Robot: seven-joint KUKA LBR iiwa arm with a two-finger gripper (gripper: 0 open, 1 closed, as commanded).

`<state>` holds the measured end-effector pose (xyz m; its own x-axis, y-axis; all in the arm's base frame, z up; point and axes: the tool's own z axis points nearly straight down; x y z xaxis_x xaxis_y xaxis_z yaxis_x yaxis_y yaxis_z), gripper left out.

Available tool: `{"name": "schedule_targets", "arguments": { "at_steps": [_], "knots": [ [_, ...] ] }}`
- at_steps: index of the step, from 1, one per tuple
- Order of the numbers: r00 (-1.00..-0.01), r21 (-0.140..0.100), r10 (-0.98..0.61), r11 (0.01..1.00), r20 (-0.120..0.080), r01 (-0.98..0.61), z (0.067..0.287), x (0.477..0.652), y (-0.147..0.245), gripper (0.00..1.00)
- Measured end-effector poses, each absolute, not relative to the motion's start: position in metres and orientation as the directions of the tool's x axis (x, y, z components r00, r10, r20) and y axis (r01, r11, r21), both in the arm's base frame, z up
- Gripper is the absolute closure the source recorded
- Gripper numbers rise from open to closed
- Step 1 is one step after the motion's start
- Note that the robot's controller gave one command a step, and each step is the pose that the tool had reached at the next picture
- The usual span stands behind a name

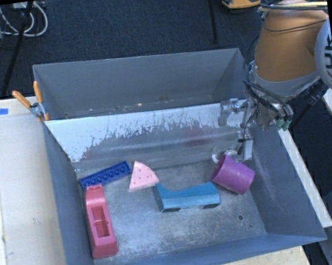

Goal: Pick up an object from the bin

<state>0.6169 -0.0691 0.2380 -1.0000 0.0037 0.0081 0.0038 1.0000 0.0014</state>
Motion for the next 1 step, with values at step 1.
{"name": "schedule_targets", "arguments": {
  "at_steps": [1],
  "knots": [
    [-1.0, 0.001, 0.002, 1.0, 0.0, 0.002, 0.2432, 0.6179, -0.0688, 0.0]
  ]
}}
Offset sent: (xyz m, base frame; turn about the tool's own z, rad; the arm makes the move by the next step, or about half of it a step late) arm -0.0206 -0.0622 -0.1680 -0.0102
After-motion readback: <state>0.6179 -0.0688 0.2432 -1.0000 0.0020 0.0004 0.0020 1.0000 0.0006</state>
